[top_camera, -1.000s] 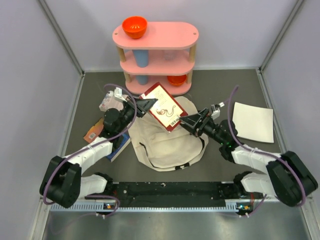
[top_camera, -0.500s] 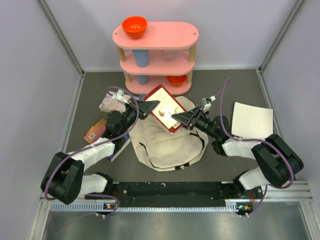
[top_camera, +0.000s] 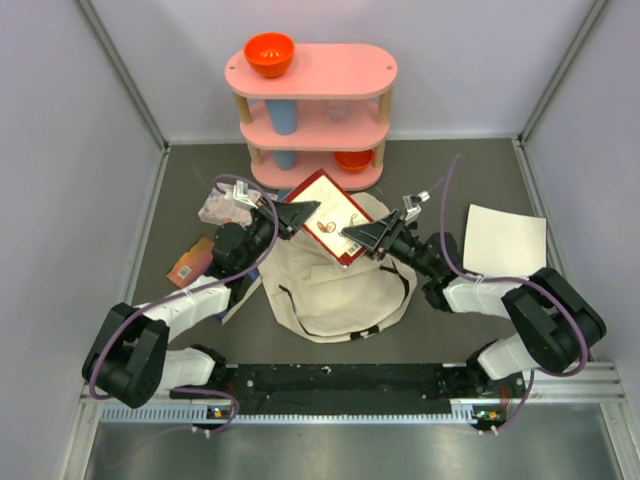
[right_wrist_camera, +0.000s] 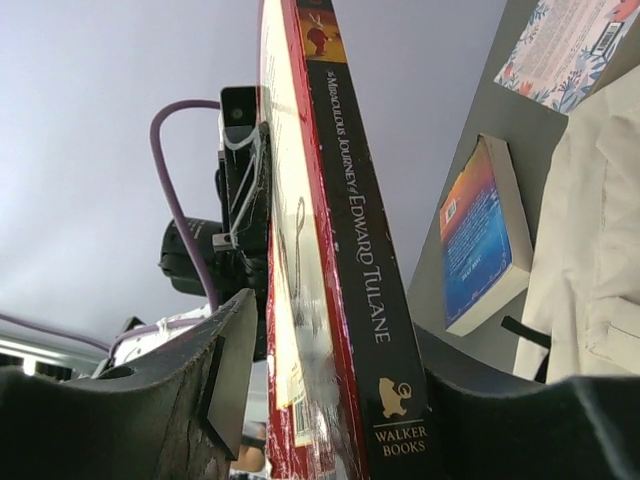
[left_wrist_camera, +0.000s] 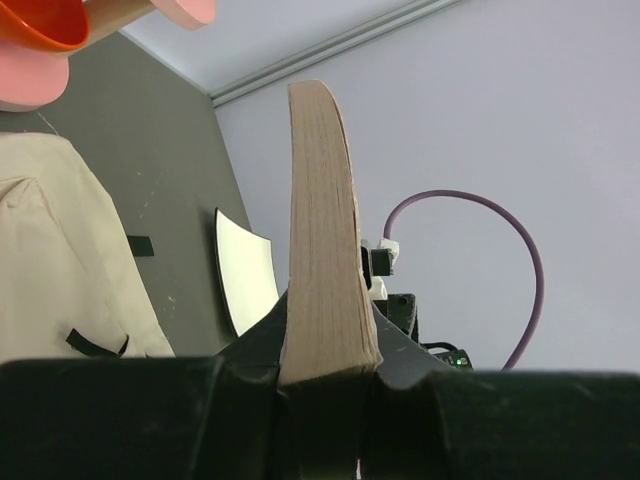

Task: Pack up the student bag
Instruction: Pick up the book from the center of the board.

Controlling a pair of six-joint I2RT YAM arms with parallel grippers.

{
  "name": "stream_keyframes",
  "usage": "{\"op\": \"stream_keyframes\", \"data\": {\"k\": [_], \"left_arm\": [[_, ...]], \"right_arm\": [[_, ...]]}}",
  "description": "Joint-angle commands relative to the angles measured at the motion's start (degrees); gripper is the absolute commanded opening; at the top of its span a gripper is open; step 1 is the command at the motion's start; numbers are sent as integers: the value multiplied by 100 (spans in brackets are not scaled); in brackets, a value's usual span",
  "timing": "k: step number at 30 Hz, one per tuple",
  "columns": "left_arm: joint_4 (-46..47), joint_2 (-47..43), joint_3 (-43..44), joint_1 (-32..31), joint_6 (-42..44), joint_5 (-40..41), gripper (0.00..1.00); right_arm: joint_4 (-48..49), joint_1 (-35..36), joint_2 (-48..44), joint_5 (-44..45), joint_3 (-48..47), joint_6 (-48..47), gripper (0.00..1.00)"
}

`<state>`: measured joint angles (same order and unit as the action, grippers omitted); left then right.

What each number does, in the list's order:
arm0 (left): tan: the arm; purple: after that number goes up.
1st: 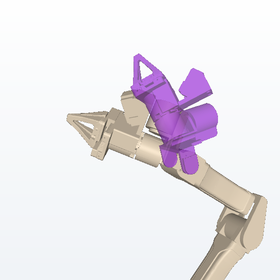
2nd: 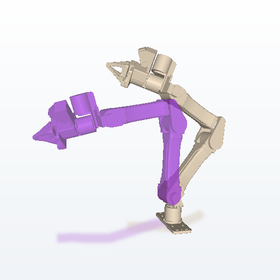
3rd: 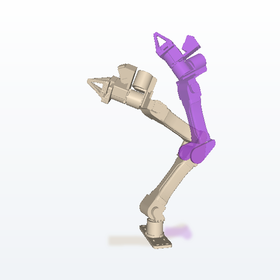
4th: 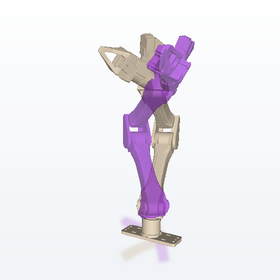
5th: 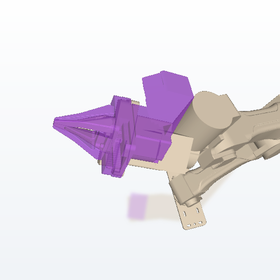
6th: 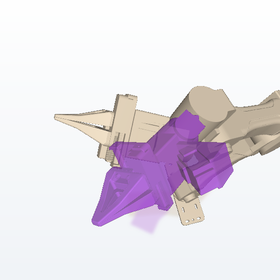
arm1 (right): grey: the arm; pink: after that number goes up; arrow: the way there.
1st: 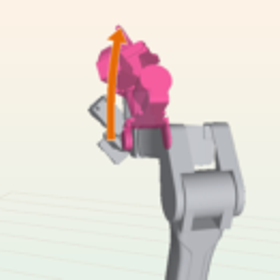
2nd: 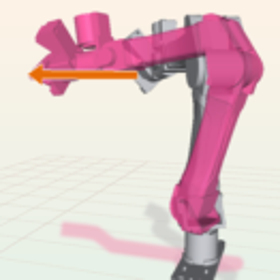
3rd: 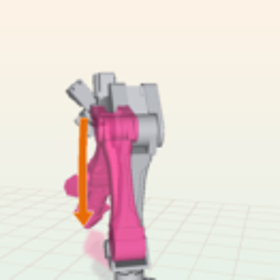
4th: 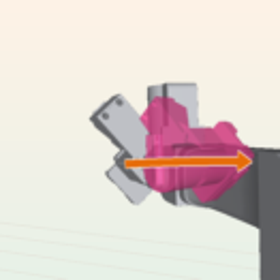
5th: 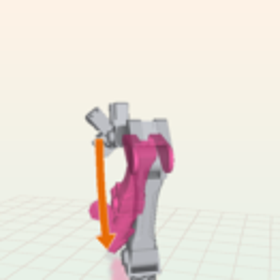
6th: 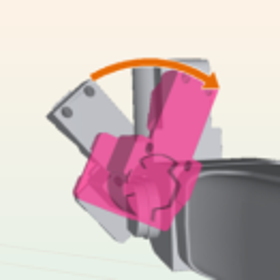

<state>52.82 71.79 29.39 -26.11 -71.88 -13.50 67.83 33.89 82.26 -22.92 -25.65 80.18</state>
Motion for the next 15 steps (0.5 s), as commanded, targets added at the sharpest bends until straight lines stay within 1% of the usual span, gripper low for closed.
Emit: {"op": "stream_keyframes", "data": {"k": [1,3,6,7,8,9,11,12,13,14,15], "left_arm": [[563,-42,41,-43,51,181,0],[484,-51,76,-43,95,172,0],[501,-51,93,-52,147,128,0],[484,-60,120,-61,174,119,0],[432,-60,129,-70,174,76,0],[396,-68,129,-70,209,49,0],[187,-77,181,-79,357,-160,2],[98,-77,242,-79,463,-258,13],[-33,-121,260,-79,586,-363,31],[-444,-173,278,-79,874,-495,49],[-761,-235,322,-79,1060,-522,72]], "right_arm": [[723,214,-87,24,-309,-82,45],[591,293,-148,129,-300,-134,41],[529,373,-237,261,-230,-222,28],[503,373,-254,279,-221,-231,22],[485,373,-289,331,-213,-266,9],[424,373,-307,349,-221,-292,1],[284,364,-420,349,-256,-432,0],[-21,364,-499,358,-282,-503,0],[-207,373,-596,419,-291,-608,0],[-461,364,-710,472,-300,-827,0],[-951,364,-1016,542,-292,-968,0]]}}
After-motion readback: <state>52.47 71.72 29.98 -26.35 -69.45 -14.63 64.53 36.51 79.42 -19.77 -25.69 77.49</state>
